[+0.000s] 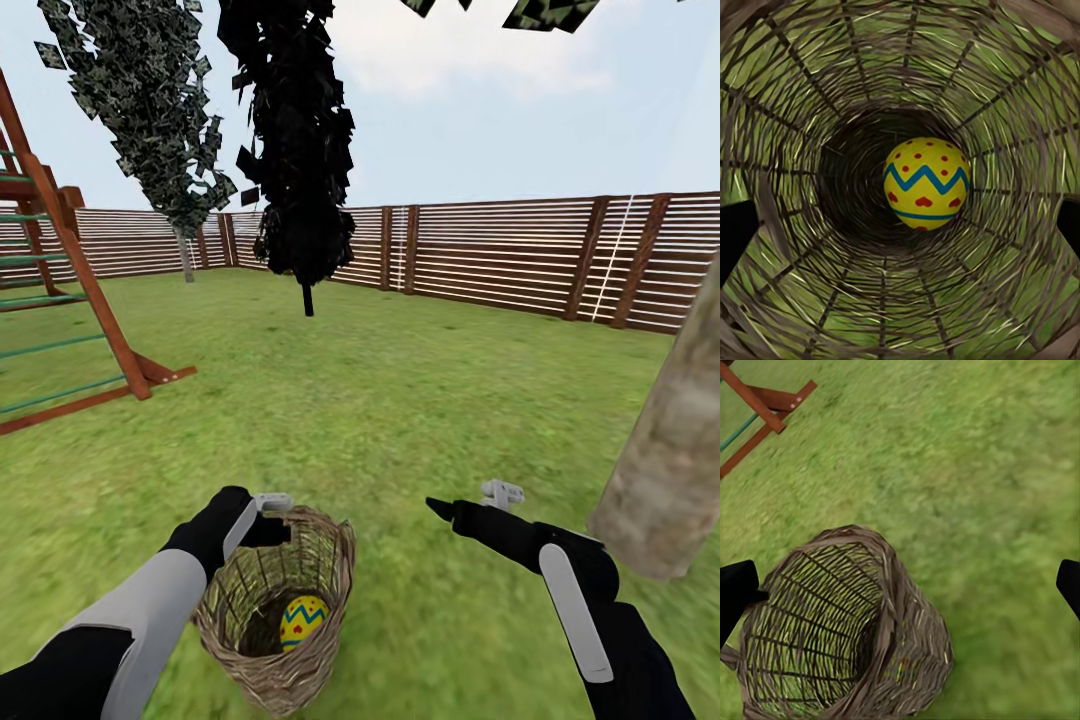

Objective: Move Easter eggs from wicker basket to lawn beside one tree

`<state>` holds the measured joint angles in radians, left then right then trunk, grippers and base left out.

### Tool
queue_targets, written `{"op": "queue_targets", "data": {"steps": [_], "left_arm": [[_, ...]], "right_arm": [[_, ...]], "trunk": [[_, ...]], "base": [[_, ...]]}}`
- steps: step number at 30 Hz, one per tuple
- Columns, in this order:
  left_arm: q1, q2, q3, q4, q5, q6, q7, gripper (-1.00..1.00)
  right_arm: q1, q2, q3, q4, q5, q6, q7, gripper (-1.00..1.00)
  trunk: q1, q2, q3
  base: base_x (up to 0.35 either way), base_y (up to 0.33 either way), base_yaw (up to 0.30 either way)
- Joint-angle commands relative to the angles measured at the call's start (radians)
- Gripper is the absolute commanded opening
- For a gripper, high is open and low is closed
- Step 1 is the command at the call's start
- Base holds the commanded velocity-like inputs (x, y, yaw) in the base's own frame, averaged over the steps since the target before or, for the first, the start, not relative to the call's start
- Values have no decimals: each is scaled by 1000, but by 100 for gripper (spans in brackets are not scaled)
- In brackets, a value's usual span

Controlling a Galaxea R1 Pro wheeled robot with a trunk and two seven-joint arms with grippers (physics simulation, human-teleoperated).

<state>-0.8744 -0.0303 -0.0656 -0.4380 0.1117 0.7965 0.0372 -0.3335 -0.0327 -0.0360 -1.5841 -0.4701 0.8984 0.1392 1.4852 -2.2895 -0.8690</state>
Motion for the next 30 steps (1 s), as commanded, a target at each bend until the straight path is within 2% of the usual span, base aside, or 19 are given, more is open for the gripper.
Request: {"op": "queue_targets", "data": {"steps": [1,30], "left_arm": [[0,1,-6,0,10,4,4,100],[0,0,-9,4,7,-33,3,100]], "right_arm": [[-1,1,-2,-1,8,5,10,100],[2,1,-2,0,7,7,11,100]], "trunk": [[4,-8,-4],[115,-210,-95]], "base": [[0,0,0],[0,0,0]]}}
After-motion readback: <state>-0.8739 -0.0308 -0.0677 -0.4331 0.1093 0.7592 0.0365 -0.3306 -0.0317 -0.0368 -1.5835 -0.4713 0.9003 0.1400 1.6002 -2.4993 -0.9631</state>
